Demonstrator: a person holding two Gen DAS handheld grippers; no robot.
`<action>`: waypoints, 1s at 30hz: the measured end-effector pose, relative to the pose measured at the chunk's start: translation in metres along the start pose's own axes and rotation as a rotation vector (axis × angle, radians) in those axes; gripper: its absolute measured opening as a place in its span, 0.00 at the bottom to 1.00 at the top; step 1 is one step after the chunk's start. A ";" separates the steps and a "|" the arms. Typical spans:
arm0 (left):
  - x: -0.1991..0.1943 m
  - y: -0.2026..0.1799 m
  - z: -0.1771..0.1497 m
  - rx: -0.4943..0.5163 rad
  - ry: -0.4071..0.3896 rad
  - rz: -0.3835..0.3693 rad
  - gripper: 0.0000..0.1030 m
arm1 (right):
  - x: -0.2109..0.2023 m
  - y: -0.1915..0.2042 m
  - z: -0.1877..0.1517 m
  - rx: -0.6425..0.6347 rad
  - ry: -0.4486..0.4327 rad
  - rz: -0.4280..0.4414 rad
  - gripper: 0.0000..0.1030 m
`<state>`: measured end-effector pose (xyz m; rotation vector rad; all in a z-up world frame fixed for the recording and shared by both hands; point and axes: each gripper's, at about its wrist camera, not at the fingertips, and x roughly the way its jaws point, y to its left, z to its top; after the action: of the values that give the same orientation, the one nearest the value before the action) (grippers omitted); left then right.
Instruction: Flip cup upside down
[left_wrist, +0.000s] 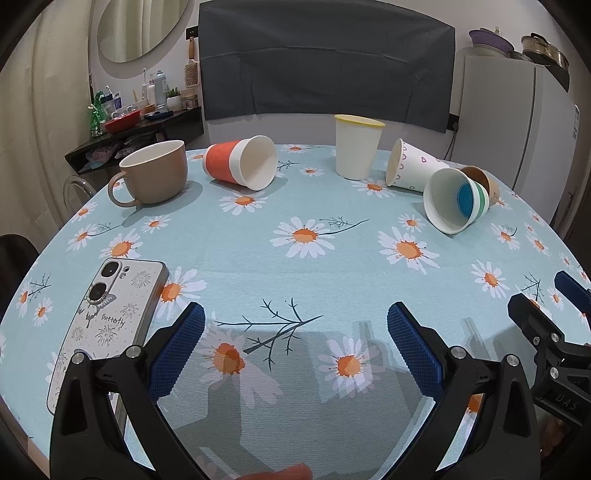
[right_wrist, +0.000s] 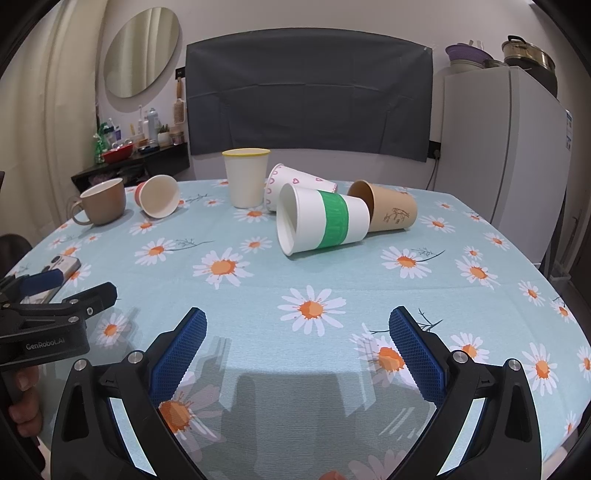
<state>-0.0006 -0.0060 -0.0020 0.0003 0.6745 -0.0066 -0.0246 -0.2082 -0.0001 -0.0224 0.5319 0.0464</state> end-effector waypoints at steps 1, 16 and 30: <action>0.000 0.000 0.000 0.002 -0.002 0.001 0.94 | 0.000 0.000 0.000 -0.001 -0.001 -0.001 0.92; -0.001 0.000 0.000 0.003 -0.005 -0.003 0.94 | 0.000 0.001 0.000 -0.003 0.000 0.002 0.92; 0.000 -0.002 0.000 0.009 -0.002 -0.011 0.94 | 0.000 0.003 -0.001 -0.006 0.001 0.004 0.92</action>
<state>-0.0009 -0.0085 -0.0016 0.0049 0.6725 -0.0202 -0.0252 -0.2057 -0.0010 -0.0269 0.5324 0.0522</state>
